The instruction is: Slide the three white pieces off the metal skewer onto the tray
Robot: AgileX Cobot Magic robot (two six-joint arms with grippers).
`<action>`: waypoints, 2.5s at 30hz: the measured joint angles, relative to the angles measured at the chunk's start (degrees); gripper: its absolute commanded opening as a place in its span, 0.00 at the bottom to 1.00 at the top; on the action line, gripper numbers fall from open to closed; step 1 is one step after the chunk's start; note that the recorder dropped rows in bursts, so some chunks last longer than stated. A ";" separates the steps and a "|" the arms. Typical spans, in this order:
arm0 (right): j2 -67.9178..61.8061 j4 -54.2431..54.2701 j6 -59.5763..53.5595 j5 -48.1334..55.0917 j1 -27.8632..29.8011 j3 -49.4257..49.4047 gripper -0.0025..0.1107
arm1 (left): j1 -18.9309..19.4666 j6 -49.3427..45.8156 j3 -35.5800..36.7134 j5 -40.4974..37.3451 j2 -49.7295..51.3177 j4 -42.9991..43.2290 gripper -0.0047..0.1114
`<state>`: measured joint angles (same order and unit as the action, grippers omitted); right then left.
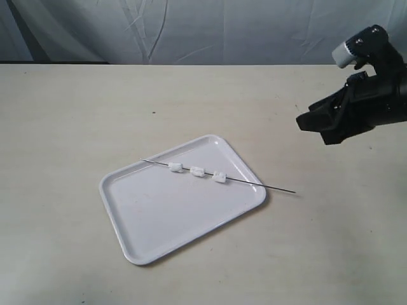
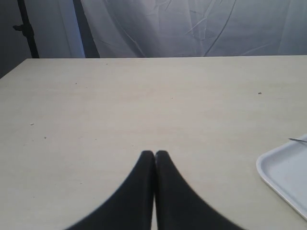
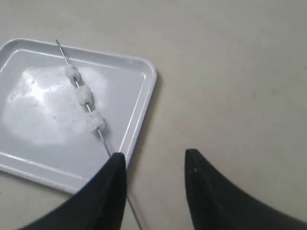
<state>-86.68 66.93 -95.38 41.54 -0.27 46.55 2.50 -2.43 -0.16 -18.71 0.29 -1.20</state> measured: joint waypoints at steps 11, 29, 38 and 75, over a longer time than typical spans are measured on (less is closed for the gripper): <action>-15.57 -10.47 -3.69 2.64 -7.24 13.75 0.37 | 0.00 -0.38 0.00 0.72 0.00 3.80 0.04; -25.64 -42.37 18.56 4.08 -23.89 24.11 0.37 | 0.00 -0.19 0.00 10.50 0.00 0.51 0.04; -29.23 -48.98 23.85 3.21 -27.26 24.11 0.37 | 0.00 0.04 0.00 10.63 0.00 -0.68 0.04; -18.82 -48.75 41.31 4.01 -27.28 26.61 0.02 | 0.00 4.46 0.00 4.24 0.00 -43.63 0.04</action>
<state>-105.51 18.17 -54.07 45.55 -27.55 73.17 2.50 2.02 -0.16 -14.47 0.29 -44.83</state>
